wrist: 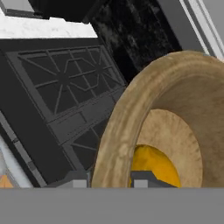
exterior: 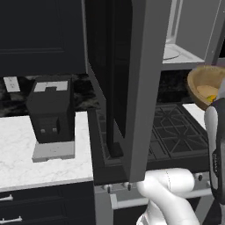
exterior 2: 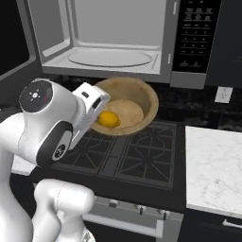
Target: Pick the lemon from the sink and place it in the bowl. Then pick the bowl and place it in the microwave. Then close the microwave door and press the start button.
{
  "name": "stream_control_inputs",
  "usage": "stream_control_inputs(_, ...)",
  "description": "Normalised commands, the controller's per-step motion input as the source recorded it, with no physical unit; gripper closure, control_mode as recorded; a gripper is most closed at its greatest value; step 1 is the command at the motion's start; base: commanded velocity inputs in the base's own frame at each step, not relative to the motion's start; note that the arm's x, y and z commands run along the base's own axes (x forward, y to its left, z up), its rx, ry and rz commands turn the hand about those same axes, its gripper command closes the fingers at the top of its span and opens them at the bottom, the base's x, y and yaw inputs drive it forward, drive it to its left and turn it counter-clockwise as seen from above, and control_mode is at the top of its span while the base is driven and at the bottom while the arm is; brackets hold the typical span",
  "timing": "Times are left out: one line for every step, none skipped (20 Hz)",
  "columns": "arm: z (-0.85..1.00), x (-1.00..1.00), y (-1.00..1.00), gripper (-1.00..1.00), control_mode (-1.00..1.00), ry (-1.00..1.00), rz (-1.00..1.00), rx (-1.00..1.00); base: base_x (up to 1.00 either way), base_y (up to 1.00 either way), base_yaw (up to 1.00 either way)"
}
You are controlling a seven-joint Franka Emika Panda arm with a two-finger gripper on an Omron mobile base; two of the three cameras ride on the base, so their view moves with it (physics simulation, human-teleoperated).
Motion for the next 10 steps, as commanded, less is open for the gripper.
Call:
stream_control_inputs(0.80, 0.00, 0.29, 1.00, -1.00, -0.06, 0.13, -0.16, 0.00, 0.00, 0.00)
stream_control_inputs(0.77, 0.00, 0.30, 1.00, -1.00, -0.03, 0.11, -0.16, 0.00, 0.00, 0.00)
stream_control_inputs(0.71, 0.00, 0.18, 1.00, -1.00, -0.07, 0.04, -0.19, 0.00, 0.00, 0.00)
stream_control_inputs(0.69, 0.00, 0.10, 1.00, -1.00, -0.04, 0.01, -0.17, 0.00, 0.00, 0.00)
stream_control_inputs(0.66, 0.00, 0.08, 1.00, -1.00, -0.02, 0.00, -0.16, 0.00, 0.00, 0.00)
stream_control_inputs(0.59, 0.16, 0.10, 1.00, -1.00, 0.00, 0.00, -0.14, 0.00, 0.00, 0.00)
stream_control_inputs(0.49, 0.26, 0.17, 1.00, -1.00, 0.00, 0.00, -0.13, 0.00, 0.00, 0.00)
stream_control_inputs(0.34, 0.37, 0.16, 1.00, -1.00, 0.00, 0.03, -0.12, 0.00, 0.00, 0.00)
stream_control_inputs(0.29, 0.46, 0.19, 1.00, -1.00, 0.00, 0.04, -0.12, 0.00, 0.00, 0.00)
stream_control_inputs(0.23, 0.56, 0.25, 1.00, -1.00, 0.00, 0.07, -0.11, 0.00, 0.00, 0.00)
